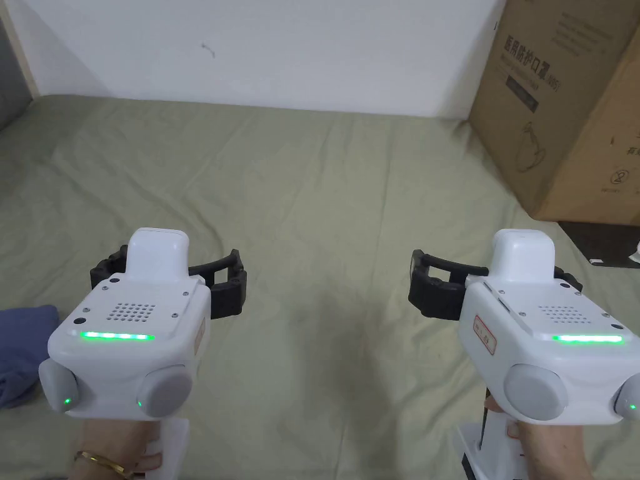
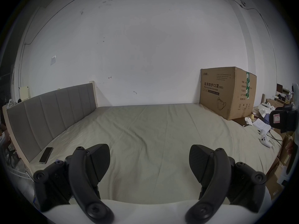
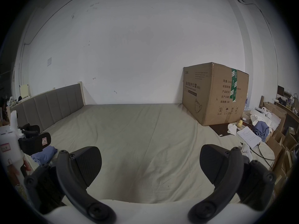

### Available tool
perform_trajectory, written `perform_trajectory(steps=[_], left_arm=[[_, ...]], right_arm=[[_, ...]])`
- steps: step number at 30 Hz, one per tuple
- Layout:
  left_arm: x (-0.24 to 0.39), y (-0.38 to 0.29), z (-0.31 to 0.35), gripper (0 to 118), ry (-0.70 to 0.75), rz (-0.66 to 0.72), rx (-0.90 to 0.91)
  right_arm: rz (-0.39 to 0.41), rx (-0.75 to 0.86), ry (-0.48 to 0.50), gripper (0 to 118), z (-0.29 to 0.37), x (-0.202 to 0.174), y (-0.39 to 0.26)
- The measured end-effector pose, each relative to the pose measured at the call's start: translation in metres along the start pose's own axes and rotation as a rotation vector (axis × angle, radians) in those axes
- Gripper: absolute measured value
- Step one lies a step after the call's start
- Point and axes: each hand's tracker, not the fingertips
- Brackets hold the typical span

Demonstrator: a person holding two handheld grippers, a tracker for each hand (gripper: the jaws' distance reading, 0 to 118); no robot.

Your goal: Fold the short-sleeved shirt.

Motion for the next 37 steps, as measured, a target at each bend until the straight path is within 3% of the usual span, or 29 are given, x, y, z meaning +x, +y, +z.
perform_trajectory(steps=[10,15,17,19,21,25,28,31,33,37], left_arm=[[0.001,0.004,0.002,101,-0.008,0.013,-0.003],[0.006,0.016,0.014,101,-0.048,0.09,-0.041],[0.012,0.014,0.022,102,-0.041,0.119,-0.073],[0.017,0.004,0.028,102,-0.062,0.146,-0.124],[0.021,-0.011,0.032,102,-0.098,0.167,-0.201],[0.023,-0.041,0.046,102,-0.106,0.203,-0.286],[0.018,-0.058,0.051,102,-0.074,0.198,-0.348],[0.011,-0.072,0.05,102,-0.019,0.177,-0.406],[0.005,-0.077,0.048,102,0.009,0.159,-0.436],[-0.007,-0.085,0.037,102,0.032,0.19,-0.485]], right_arm=[[-0.014,-0.047,-0.022,118,-0.001,-0.003,0.008],[-0.127,-0.189,0.092,118,0.002,-0.003,0.029],[-0.229,-0.278,0.165,118,0.003,-0.002,0.036],[-0.295,-0.351,0.174,118,0.004,-0.006,0.037],[-0.272,-0.441,0.128,117,0.006,-0.017,0.036],[-0.098,-0.528,0.046,117,0.014,-0.041,0.009],[-0.074,-0.601,0.059,117,0.015,-0.051,-0.015],[0.029,-0.572,0.055,117,0.019,-0.059,-0.042],[0.015,-0.581,-0.049,117,0.018,-0.062,-0.049],[-0.153,-0.751,-0.006,117,-0.011,-0.046,-0.05]])
